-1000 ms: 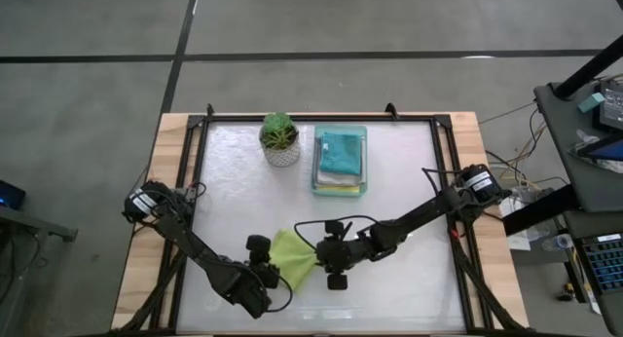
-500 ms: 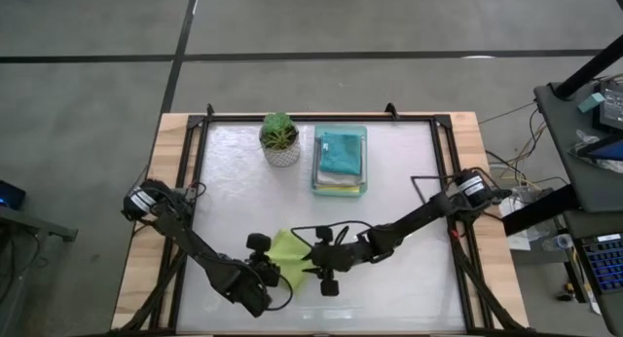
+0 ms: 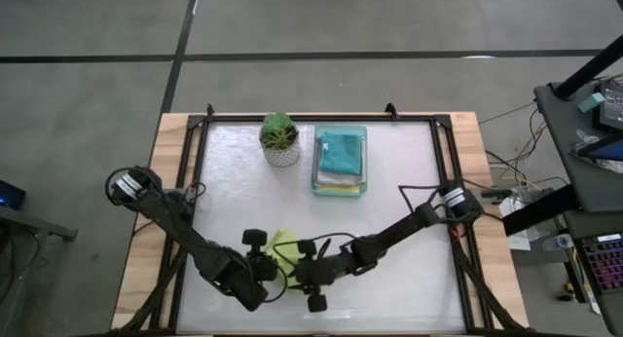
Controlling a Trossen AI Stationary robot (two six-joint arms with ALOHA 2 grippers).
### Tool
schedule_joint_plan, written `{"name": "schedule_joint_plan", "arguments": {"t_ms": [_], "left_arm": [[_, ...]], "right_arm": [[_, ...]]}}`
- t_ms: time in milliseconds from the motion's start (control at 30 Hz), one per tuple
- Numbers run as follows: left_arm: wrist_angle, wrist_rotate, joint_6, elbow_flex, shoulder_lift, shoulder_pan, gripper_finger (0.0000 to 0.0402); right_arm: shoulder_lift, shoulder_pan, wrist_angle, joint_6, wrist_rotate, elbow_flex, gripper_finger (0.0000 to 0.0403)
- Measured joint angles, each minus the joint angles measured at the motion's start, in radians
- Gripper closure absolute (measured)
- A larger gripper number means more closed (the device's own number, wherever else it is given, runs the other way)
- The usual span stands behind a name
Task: Fold microfiber towels
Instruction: Fold the green microfiber cloth
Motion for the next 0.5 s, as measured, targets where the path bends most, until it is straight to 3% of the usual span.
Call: {"name": "schedule_joint_plan", "arguments": {"t_ms": [233,500], "left_arm": [[0.006,0.033,-0.029,0.000,0.000,0.000,0.0401],[0.014,0.072,-0.110,0.000,0.000,-0.002,0.0401]], "right_arm": [[0.072,0.030,-0.124,0.109,0.196,0.098,0.0274],[0.118,0.049,-0.133,0.204,0.197,0.146,0.0274]]}}
